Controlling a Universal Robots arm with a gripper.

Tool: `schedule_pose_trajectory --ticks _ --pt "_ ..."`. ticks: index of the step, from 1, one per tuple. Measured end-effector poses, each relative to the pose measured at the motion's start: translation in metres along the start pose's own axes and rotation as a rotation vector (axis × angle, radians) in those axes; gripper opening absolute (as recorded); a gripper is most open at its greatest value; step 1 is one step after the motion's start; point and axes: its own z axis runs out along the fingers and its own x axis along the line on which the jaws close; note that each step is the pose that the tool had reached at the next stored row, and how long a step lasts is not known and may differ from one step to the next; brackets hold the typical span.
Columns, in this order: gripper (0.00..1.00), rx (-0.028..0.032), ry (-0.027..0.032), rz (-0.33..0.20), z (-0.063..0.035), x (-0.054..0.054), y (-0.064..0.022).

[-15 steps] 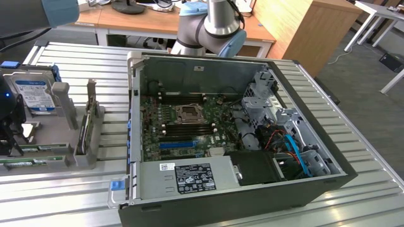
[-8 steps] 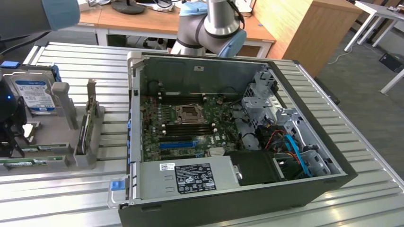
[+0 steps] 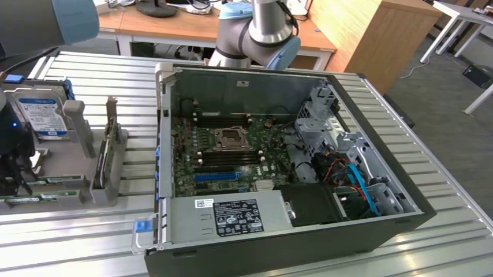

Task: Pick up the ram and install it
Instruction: 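Pick up the ram and move it above insertion slot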

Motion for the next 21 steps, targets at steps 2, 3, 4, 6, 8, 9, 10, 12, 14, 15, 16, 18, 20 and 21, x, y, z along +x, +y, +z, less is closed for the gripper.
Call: schedule_pose_trajectory --ticks 2,3,4,6,8,9,10,12,14,15,16,18,20,21 --pt "0.32 0.0 0.0001 0.0 0.0024 0.0 0.0" --pt "0.32 0.0 0.0001 0.0 0.0034 0.0 -0.0001" --pt "0.32 0.0 0.0001 0.0 0.0044 0.0 -0.0001" --pt "0.32 0.0001 0.0001 0.0 0.0065 0.0 -0.0002" --pt "0.32 0.0 0.0002 0.0 0.0084 0.0 -0.0002" --pt "0.32 0.0 0.0001 0.0 0.0093 0.0 -0.0002" --pt "0.32 0.0 0.0002 0.0 0.01 0.0 -0.0002" --pt "0.32 -0.0001 0.0004 0.0 0.0113 0.0 -0.0003" --pt "0.32 -0.0001 0.0005 0.0 0.0122 0.001 -0.0003" --pt "0.32 -0.0001 0.0006 0.0 0.0126 0.0 -0.0003" --pt "0.32 0.0 0.0007 0.0 0.0131 0.001 -0.0003" --pt "0.32 -0.0001 0.001 0.0 0.0132 0.001 -0.0003" --pt "0.32 -0.0001 0.0012 0.0 0.0133 0.001 -0.0003" --pt "0.32 0.0001 0.001 0.0 0.0135 0.0 -0.0008"
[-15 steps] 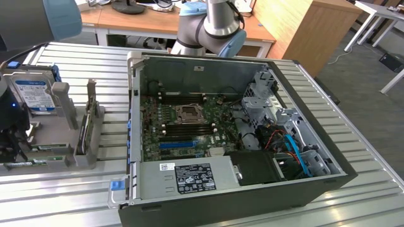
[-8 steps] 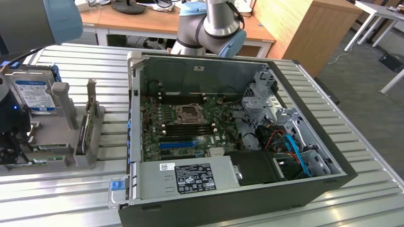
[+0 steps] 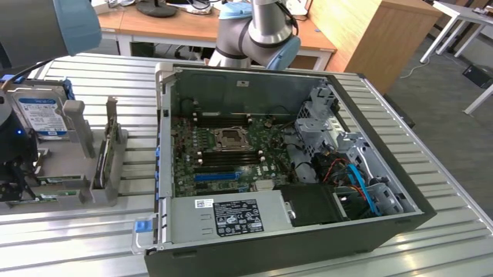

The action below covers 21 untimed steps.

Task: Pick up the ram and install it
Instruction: 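Pick up the ram and move it above insertion slot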

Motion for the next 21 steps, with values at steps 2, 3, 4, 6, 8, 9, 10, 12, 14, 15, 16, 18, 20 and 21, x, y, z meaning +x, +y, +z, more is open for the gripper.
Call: schedule_pose_trajectory --ticks 2,3,4,6,8,9,10,12,14,15,16,18,20,21 --pt "0.32 -0.0002 0.0001 0.0 0.0 0.0 -0.0027" --pt "0.32 -0.0006 0.0001 0.0 0.0 0.0 -0.0044" --pt "0.32 -0.001 0.0001 0.0 0.0001 0.0 -0.0063" --pt "0.32 -0.0023 0.0002 0.0 0.0001 0.0 -0.0101" --pt "0.32 -0.0043 0.0003 0.0 0.0001 0.0 -0.0136" --pt "0.32 -0.005 0.0004 0.0 0.0001 0.0 -0.0153" --pt "0.32 -0.0056 0.0003 0.0 0.0002 0.0 -0.0169" --pt "0.32 -0.0064 0.0002 0.0 0.0004 0.0 -0.0199" --pt "0.32 -0.0075 0.0003 0.0 0.0005 0.0 -0.0214" --pt "0.32 -0.0075 0.0002 0.0 0.0009 0.0 -0.0215" --pt "0.32 -0.0075 0.0002 0.0 0.0015 0.0 -0.0217" --pt "0.32 -0.0077 0.0003 0.0 0.0029 0.0 -0.0222" --pt "0.32 -0.0079 0.0003 0.0 0.0046 0.0 -0.0225" --pt "0.32 -0.0079 0.0003 0.0 0.005 0.0 -0.0225"
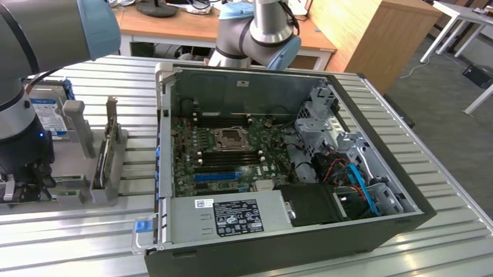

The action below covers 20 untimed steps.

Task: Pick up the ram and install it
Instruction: 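Pick up the ram and move it above insertion slot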

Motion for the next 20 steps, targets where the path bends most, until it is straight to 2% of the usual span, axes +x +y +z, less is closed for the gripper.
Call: schedule_pose_trajectory --ticks 9,11,15,20 --pt "0.32 -0.0001 0.0018 0.0 0.0026 -0.0014 -0.0001" --pt "0.32 0.0002 0.004 0.0 0.003 -0.0015 -0.0001" --pt "0.32 0.0002 0.0119 0.0 0.0051 -0.0014 -0.0002" --pt "0.32 0.0004 0.0121 0.001 0.0064 -0.0026 -0.0001"
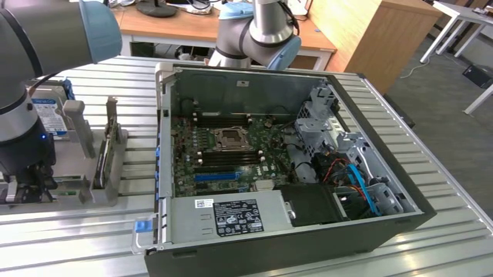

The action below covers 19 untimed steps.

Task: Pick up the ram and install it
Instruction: 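Pick up the ram and move it above insertion slot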

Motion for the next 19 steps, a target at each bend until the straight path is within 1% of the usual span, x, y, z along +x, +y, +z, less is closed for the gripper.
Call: schedule_pose_trajectory --ticks 8,19 --pt "0.32 0.0 0.0002 0.0 0.0004 -0.0027 0.0" --pt "0.32 -0.0001 0.0017 0.0 0.0004 -0.0027 0.0017"
